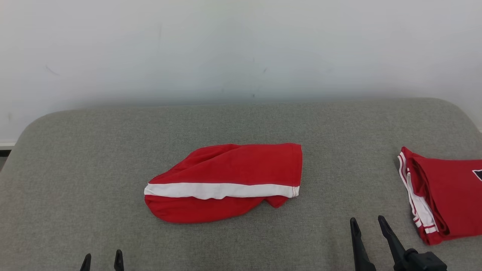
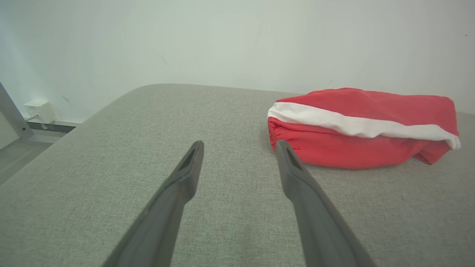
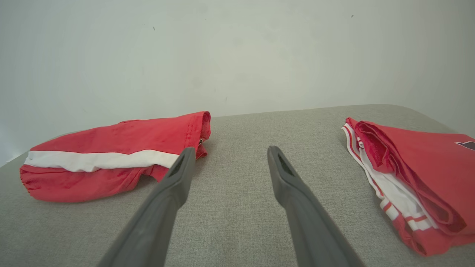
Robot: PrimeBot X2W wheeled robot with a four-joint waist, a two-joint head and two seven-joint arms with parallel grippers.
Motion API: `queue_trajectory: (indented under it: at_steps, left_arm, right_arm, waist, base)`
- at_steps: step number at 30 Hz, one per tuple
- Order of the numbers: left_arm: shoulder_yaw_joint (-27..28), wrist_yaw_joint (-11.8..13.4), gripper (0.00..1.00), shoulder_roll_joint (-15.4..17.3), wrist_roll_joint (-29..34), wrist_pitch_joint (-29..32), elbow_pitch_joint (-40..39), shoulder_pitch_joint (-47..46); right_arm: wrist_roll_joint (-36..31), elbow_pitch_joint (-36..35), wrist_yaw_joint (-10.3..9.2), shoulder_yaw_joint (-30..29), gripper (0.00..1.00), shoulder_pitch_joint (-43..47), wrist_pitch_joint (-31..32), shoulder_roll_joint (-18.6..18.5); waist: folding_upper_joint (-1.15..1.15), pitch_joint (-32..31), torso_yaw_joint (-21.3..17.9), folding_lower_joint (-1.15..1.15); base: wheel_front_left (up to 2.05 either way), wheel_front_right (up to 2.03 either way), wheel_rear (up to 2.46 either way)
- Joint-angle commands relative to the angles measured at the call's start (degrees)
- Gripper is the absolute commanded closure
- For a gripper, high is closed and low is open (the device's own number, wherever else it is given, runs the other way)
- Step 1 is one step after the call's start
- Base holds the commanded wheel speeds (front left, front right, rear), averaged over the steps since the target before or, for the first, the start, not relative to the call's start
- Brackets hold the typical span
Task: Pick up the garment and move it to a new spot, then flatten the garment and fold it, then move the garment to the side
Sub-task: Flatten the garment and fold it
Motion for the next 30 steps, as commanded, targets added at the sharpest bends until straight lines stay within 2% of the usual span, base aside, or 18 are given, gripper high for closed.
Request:
queue_trajectory:
  at_steps: [1, 21, 30]
  left_arm:
    - [-0.2, 0.0, 0.0, 0.4, -0.4, -0.1, 0.1, 0.1]
    - [-1.1, 0.0, 0.0, 1.6, -1.4, -0.2, 1.3, -1.5]
    - [-3.5, 0.0, 0.0, 4.3, -3.2, -0.2, 6.1, -8.1]
  right_arm:
    - [0.2, -0.3, -0.15, 0.0, 0.0, -0.2, 0.0, 0.0]
    - [0.5, -0.7, -0.15, 0.3, 0.0, -0.9, 0.0, 0.0]
    - [0.5, -1.1, -0.15, 1.5, 0.0, -2.6, 0.0, 0.0]
  waist:
    - [0.0, 0.0, -0.1, 0.0]
    - [0.0, 1.0, -0.1, 0.0]
    - [0.0, 2.9, -0.6, 0.0]
  base:
    - [0.0, 0.0, 0.0]
    - [0.0, 0.0, 0.0]
    - [0.0, 0.0, 0.0]
